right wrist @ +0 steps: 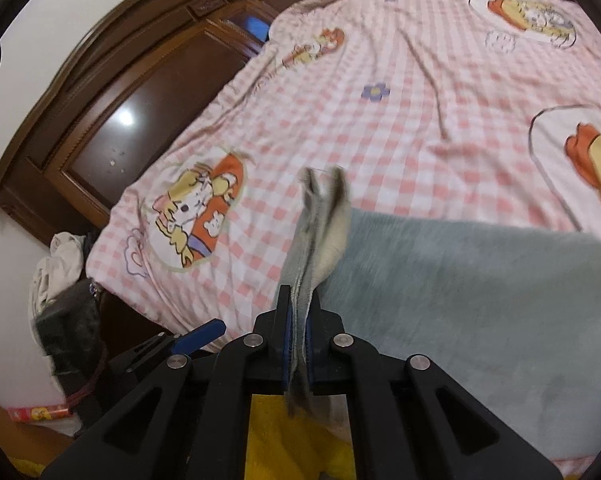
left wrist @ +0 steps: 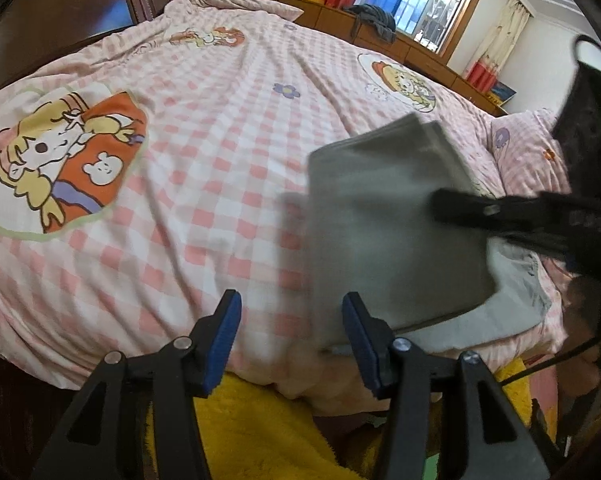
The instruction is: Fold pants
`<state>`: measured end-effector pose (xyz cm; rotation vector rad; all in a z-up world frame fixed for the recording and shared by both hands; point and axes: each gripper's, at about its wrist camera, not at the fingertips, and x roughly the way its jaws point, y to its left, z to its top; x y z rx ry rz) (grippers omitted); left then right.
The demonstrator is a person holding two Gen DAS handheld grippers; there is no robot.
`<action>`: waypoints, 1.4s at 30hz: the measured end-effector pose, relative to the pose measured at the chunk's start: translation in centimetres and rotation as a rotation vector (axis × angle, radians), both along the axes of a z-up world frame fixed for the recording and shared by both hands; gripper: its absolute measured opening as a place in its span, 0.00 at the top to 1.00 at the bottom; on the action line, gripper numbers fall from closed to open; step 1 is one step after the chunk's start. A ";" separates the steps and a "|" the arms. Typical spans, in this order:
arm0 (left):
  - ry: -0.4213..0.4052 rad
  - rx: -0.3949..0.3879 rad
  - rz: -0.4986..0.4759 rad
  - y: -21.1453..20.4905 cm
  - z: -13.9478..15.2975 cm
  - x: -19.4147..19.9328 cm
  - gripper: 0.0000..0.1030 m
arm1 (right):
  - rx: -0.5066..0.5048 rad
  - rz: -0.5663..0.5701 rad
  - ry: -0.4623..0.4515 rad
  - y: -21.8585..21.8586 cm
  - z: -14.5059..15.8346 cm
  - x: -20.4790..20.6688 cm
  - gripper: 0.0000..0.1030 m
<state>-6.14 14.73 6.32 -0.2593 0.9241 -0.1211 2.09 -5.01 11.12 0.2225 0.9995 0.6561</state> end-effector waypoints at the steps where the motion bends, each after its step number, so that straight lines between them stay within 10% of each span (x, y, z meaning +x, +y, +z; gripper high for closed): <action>1: 0.005 0.002 0.006 0.1 -0.1 0.0 0.46 | 0.001 -0.003 -0.009 -0.3 0.5 -0.1 0.94; 42: 0.014 0.045 -0.304 -12.6 0.4 1.4 0.46 | -0.138 -0.415 -0.214 -24.9 12.0 -3.9 0.94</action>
